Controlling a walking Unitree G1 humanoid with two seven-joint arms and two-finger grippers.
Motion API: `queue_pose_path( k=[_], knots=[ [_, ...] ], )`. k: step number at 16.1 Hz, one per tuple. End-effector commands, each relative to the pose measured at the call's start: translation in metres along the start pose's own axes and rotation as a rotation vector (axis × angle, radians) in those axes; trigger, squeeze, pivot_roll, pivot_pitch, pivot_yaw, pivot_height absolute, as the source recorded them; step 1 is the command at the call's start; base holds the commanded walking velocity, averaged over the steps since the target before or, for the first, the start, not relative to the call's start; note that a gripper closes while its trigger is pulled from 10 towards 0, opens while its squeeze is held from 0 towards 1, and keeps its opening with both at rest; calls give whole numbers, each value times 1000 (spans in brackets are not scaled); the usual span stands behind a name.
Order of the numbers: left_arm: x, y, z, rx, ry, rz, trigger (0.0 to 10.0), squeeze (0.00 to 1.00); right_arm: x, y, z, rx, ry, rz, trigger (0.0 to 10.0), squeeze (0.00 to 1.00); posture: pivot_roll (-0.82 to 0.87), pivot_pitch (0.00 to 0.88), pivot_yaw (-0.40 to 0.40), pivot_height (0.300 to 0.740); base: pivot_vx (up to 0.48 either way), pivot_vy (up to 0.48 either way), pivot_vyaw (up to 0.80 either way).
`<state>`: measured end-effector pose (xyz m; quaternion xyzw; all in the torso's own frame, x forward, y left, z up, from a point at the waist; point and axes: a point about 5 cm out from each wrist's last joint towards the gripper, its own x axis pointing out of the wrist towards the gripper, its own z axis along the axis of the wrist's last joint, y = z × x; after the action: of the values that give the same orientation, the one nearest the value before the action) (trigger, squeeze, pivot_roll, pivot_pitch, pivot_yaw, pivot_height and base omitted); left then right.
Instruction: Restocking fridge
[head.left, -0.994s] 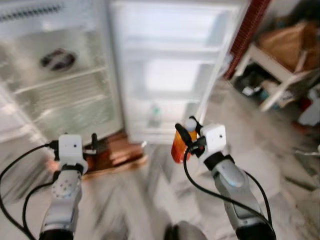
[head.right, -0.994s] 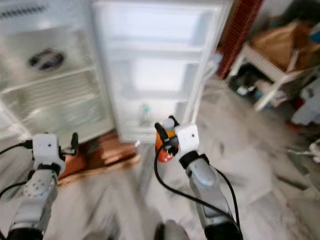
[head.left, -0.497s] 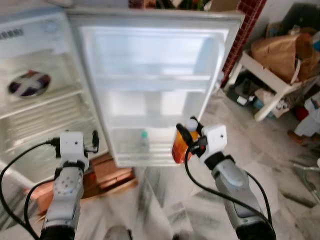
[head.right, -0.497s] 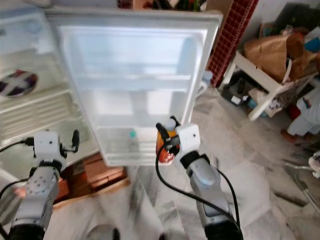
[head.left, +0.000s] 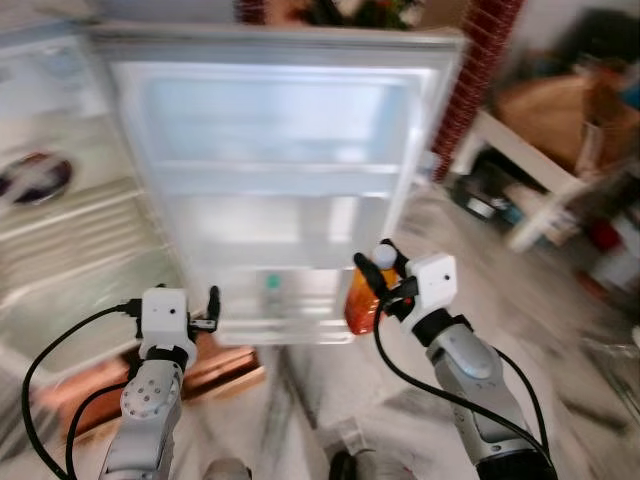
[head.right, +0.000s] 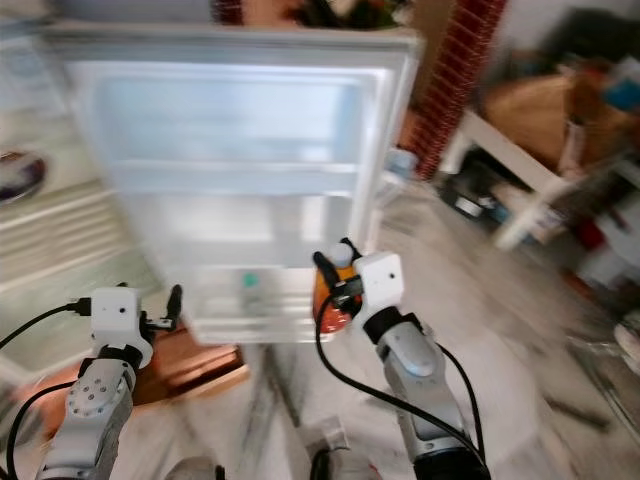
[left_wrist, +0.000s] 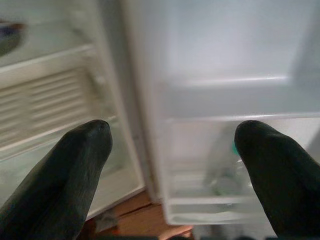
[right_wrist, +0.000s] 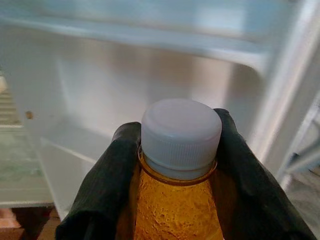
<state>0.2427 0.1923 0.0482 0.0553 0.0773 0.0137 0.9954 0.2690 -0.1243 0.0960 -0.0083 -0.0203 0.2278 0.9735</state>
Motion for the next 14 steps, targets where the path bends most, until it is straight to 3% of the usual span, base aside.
queue_pose_path(
  k=[1, 6, 9, 14],
  knots=[
    [-5, 2, 3, 2, -19, -14, 10000, 0, 2, -7, 11, -16, -52, -32, 10000, 0, 95, 76, -56, 740, 0, 0, 531],
    [-11, 4, 13, -29, -37, 9, 10000, 0, -7, -18, 8, 52, -66, -170, 10000, 0, 95, 85, -40, 740, 0, 0, 0],
    [-12, -6, 13, -21, -41, -5, 10000, 0, -5, -10, 6, 49, -67, -152, 10000, 0, 87, 92, -34, 740, 0, 0, 0],
    [-9, -7, 15, -29, -45, 19, 10000, 0, -2, -8, 3, 59, -61, -144, 10000, 0, 90, 97, -41, 740, 0, 0, 0]
  ],
)
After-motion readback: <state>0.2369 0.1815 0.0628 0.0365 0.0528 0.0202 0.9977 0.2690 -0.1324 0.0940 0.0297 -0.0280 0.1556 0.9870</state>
